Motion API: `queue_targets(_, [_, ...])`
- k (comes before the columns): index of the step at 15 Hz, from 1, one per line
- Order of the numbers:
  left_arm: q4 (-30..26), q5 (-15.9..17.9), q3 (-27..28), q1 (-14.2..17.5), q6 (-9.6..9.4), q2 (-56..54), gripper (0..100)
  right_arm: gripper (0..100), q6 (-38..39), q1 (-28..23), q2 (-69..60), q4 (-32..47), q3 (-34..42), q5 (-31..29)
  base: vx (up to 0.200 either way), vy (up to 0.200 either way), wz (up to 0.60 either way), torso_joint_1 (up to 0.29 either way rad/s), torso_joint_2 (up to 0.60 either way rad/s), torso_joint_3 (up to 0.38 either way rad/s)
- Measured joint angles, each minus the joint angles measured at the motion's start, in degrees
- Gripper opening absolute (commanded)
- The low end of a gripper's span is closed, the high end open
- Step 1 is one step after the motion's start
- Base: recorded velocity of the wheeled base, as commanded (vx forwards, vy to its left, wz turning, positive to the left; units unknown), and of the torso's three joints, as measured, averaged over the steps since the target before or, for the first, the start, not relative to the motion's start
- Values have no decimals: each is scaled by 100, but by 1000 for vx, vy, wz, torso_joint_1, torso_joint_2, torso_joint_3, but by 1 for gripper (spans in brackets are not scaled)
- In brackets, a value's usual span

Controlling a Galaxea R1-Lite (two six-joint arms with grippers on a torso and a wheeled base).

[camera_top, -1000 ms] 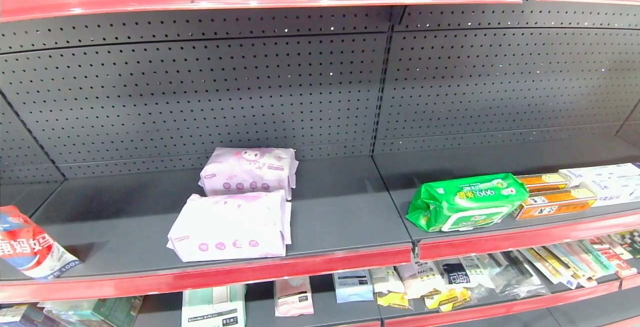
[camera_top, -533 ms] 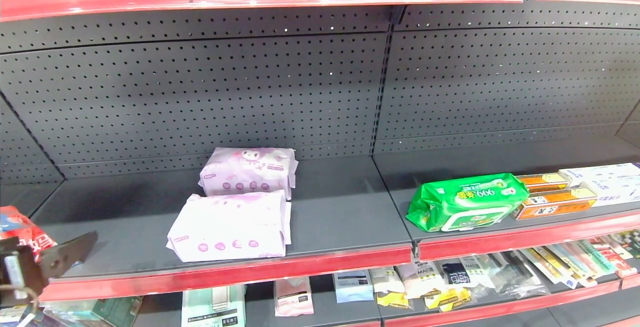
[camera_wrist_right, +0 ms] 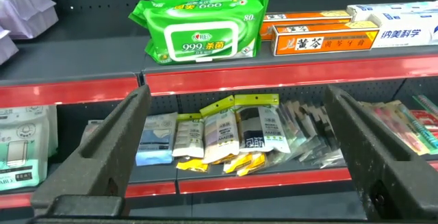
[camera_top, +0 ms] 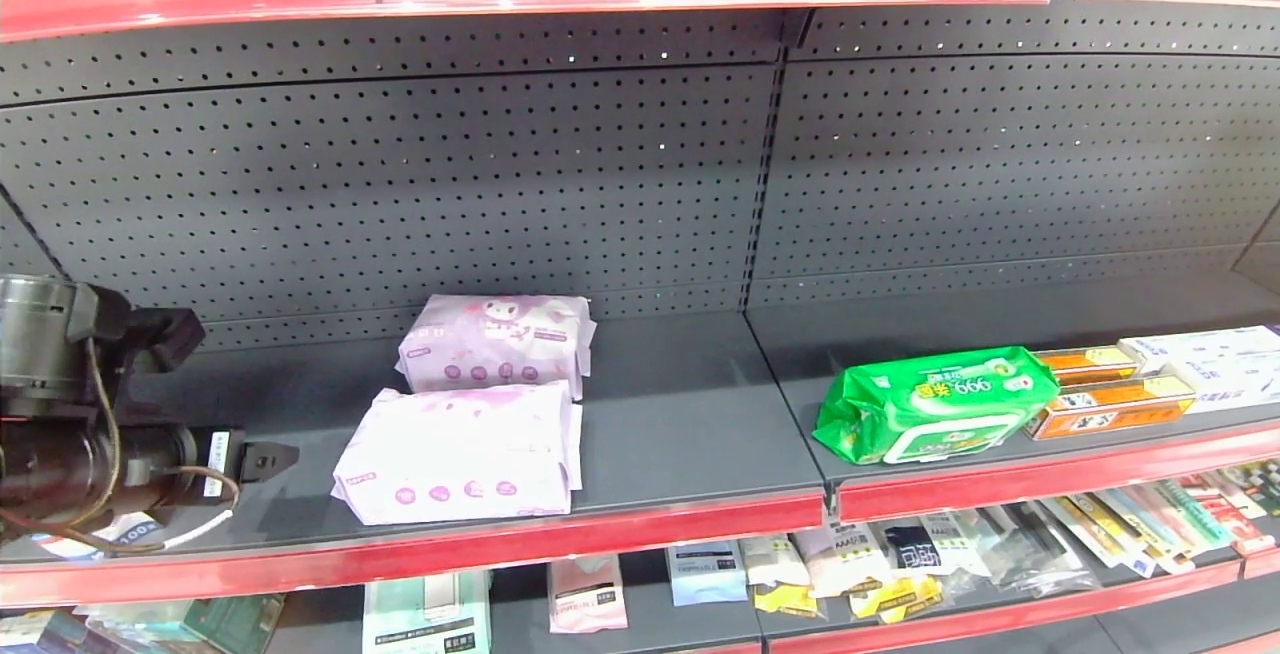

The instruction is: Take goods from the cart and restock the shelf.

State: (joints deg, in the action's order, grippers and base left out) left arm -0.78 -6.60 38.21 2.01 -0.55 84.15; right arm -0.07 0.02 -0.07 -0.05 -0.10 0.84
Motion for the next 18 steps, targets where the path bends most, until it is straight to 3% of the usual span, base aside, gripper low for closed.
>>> queue_targets(18, [334,41,707,74,-43,1367,100,100,0,2,0,0,0,2,0,0,0,0,0,0])
